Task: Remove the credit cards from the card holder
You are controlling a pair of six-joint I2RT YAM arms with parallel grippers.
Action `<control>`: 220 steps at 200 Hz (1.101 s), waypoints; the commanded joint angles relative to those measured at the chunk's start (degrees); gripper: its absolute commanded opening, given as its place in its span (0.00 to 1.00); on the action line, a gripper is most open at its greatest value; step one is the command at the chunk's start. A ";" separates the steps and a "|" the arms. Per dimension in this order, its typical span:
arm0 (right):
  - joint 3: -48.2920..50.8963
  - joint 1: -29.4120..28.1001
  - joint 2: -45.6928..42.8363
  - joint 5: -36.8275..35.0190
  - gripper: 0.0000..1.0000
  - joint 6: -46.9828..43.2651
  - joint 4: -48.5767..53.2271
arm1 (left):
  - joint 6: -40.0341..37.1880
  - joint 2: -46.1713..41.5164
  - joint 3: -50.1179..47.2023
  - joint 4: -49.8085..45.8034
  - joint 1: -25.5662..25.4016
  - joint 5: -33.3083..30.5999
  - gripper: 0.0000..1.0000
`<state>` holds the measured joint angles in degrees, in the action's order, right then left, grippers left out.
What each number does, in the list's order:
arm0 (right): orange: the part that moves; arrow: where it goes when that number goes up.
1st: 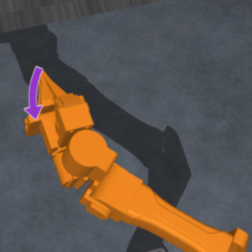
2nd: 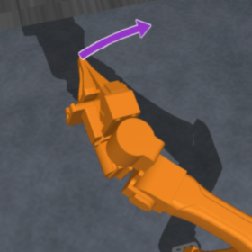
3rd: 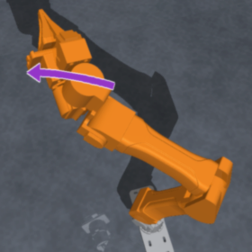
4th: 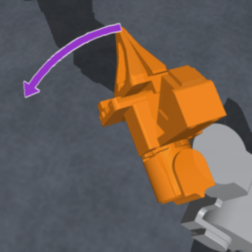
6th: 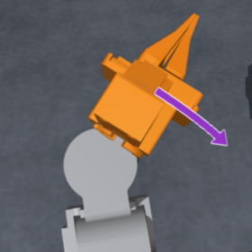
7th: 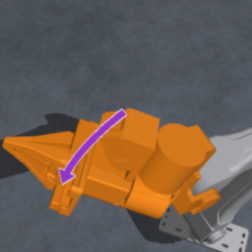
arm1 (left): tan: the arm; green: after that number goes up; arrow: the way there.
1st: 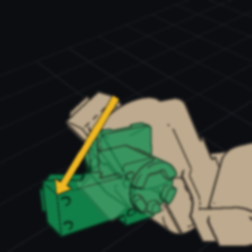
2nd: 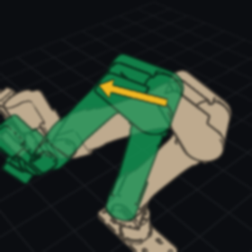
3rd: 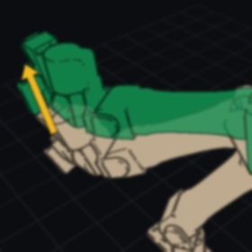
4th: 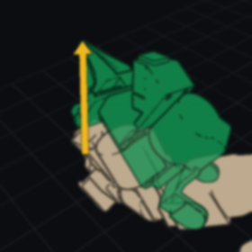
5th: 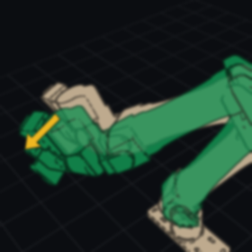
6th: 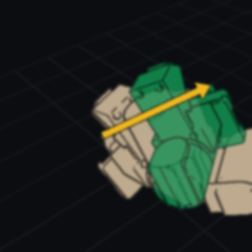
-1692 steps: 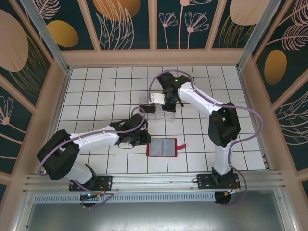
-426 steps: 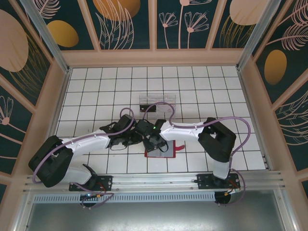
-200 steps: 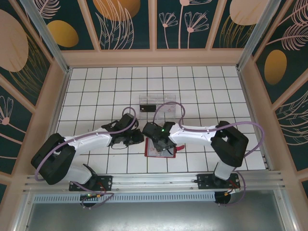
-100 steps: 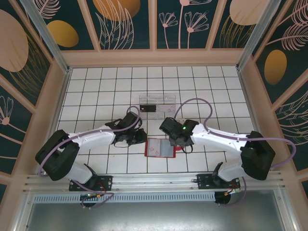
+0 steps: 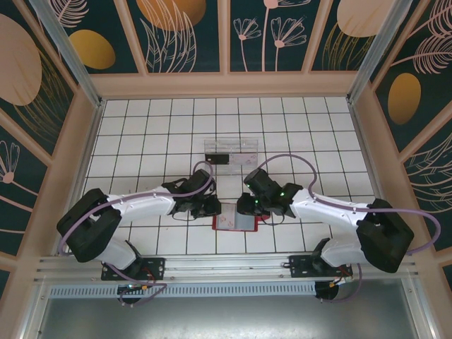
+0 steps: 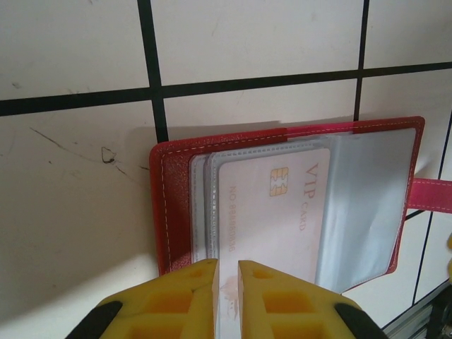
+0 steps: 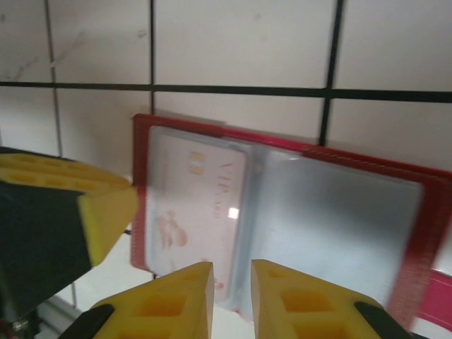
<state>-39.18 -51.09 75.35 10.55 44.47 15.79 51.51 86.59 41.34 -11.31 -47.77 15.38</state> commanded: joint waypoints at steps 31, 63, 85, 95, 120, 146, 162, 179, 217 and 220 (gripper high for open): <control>3.80 1.74 3.45 7.42 0.16 1.50 -10.88 | 0.81 2.88 1.37 -0.01 -0.50 -0.26 0.17; 5.10 1.83 5.01 8.48 0.14 2.09 -13.53 | 0.57 3.64 1.73 -0.31 -0.56 -0.09 0.17; 6.54 1.96 6.22 8.92 0.13 2.31 -15.21 | 0.40 3.98 1.73 -0.89 -0.54 -0.52 0.15; 6.96 2.05 6.86 9.05 0.13 2.46 -15.68 | 0.27 4.09 1.56 -1.08 -0.51 -0.57 0.15; 7.58 2.02 7.35 9.05 0.13 2.91 -16.60 | 0.24 4.36 1.07 -1.09 -0.52 -0.43 0.14; 8.56 2.19 7.20 8.78 0.13 3.34 -17.63 | 0.34 4.38 0.67 -1.08 -0.52 -0.52 0.14; 9.23 2.31 7.43 9.62 0.14 3.48 -19.28 | 0.22 4.47 0.67 -0.99 -0.50 -0.44 0.14; 9.86 2.31 7.63 10.36 0.15 3.87 -21.14 | 0.13 4.59 0.50 -0.99 -0.57 -0.34 0.12; 10.88 2.39 7.22 10.02 0.15 4.57 -22.08 | 0.23 4.52 -0.19 -0.82 -0.50 -0.20 0.11; 11.08 2.40 7.12 10.02 0.15 4.59 -22.30 | 0.26 4.47 -0.21 -0.83 -0.55 -0.15 0.11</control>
<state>-29.43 -49.12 82.56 20.05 48.14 -4.21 51.70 90.08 41.95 -11.33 -48.03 15.40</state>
